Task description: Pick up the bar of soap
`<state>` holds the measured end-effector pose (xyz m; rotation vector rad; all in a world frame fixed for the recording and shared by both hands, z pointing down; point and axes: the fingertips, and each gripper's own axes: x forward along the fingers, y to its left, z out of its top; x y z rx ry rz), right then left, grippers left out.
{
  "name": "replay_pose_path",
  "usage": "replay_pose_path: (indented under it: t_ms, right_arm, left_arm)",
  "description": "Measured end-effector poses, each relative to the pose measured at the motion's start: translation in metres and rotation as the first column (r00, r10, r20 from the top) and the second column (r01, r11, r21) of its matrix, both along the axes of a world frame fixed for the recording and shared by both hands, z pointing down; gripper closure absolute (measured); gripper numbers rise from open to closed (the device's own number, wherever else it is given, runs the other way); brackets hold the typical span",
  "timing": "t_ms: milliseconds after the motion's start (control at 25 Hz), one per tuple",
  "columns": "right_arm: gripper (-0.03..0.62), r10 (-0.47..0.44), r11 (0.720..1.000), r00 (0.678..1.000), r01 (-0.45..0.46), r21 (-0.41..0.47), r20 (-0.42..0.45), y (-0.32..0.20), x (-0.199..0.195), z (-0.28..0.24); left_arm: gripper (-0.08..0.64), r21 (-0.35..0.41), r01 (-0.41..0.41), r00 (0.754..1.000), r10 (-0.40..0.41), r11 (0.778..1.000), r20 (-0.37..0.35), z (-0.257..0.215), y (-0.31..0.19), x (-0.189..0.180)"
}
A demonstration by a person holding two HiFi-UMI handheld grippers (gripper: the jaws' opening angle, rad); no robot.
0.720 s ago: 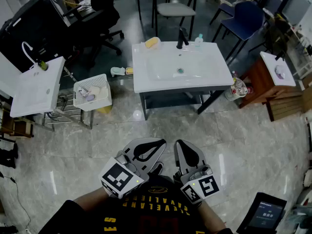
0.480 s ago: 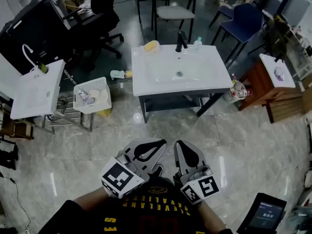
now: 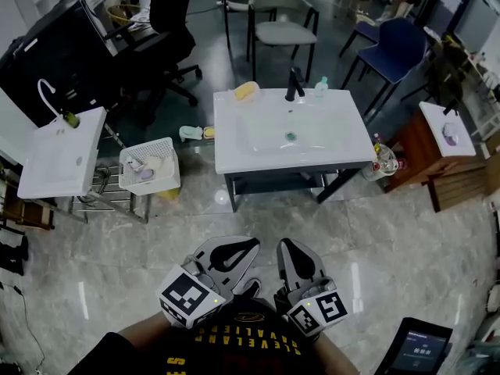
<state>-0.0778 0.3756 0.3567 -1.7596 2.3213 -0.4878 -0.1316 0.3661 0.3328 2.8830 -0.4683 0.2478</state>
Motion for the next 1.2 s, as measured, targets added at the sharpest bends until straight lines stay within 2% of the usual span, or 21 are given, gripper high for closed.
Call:
replay_pose_path:
  t_ms: [280,440,720,960,1200]
  right_arm:
    - [0.575,0.018,0.998,1.000,-0.019,-0.059,-0.026,-0.048,-0.007,0.011]
    - [0.575,0.028,0.998,0.999,-0.031,-0.063,-0.045,-0.083,-0.014,0.004]
    - [0.575,0.070,0.993,0.995,-0.077,-0.087,-0.071,-0.136,-0.026,0.006]
    - [0.575,0.131,0.983,0.989,-0.139,-0.118,-0.075,-0.163,-0.030,0.012]
    - [0.575,0.159,0.974,0.983,-0.172,-0.147,-0.095,-0.180,-0.036,0.017]
  left_arm:
    - [0.548,0.004,-0.009,1.000,0.009,1.000,-0.014,0.000,-0.050,-0.008]
    - [0.548,-0.015,-0.003,0.999,0.003,1.000,-0.034,-0.003,-0.089,-0.017]
    - [0.548,-0.003,-0.025,0.999,0.024,1.000,-0.046,-0.004,-0.150,-0.028]
    - [0.548,-0.015,-0.099,0.993,0.098,0.995,-0.063,0.005,-0.180,-0.031]
    - [0.548,-0.003,-0.149,0.988,0.149,0.989,-0.047,0.014,-0.203,-0.034]
